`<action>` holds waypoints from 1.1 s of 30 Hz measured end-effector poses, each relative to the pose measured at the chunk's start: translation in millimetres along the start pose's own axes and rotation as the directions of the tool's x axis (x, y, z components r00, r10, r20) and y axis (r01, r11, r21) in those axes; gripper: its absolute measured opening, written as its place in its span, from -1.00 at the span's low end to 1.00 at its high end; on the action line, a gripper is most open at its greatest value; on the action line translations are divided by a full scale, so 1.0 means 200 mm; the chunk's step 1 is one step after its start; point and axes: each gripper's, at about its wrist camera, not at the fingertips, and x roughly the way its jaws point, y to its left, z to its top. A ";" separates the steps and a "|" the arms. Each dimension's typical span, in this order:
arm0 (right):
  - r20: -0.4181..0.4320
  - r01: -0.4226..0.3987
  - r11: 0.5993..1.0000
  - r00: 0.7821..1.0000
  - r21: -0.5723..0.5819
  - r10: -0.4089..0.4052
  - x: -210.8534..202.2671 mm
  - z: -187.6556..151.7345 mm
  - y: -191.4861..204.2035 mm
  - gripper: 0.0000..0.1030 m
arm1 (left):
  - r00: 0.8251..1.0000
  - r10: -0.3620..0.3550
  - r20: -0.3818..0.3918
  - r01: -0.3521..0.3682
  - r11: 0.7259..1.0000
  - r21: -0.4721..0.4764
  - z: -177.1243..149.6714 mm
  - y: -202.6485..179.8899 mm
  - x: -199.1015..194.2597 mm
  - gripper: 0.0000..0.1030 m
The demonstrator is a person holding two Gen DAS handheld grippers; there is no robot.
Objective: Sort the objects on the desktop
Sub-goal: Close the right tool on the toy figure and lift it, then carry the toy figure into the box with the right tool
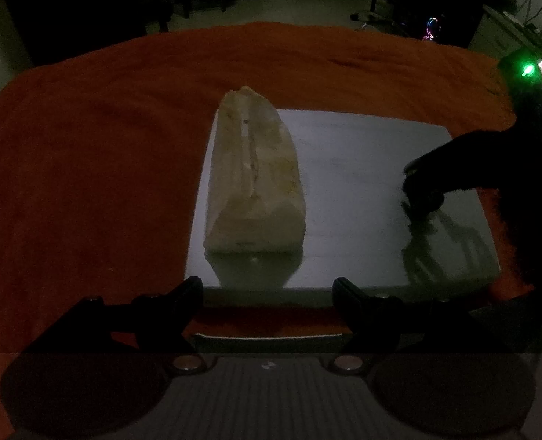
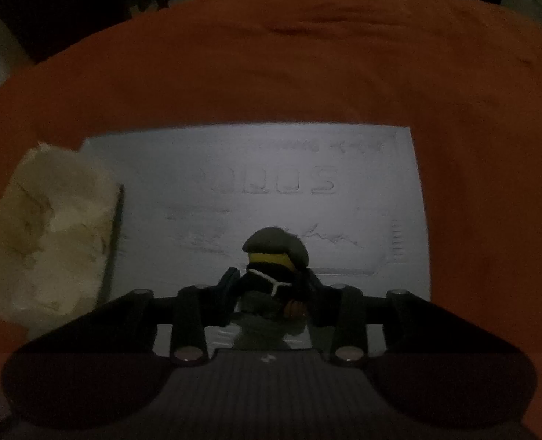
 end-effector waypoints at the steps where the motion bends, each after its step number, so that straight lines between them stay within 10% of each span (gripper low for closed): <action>1: 0.003 -0.009 1.000 1.000 0.006 0.009 -0.02 0.00 0.00 -0.40 | 1.000 0.000 0.000 0.000 1.000 0.000 0.00 0.00 0.00 0.47; 19: 0.073 -0.156 0.985 0.984 -0.070 0.161 -0.44 -0.10 0.04 -0.41 | 1.000 0.010 -0.015 -0.010 1.000 -0.005 -0.02 0.02 0.02 0.48; 33: 0.145 -0.288 0.948 0.941 -0.137 0.307 -0.97 -0.48 -0.05 -0.41 | 1.000 0.014 -0.007 -0.014 1.000 -0.005 -0.01 0.00 0.00 0.48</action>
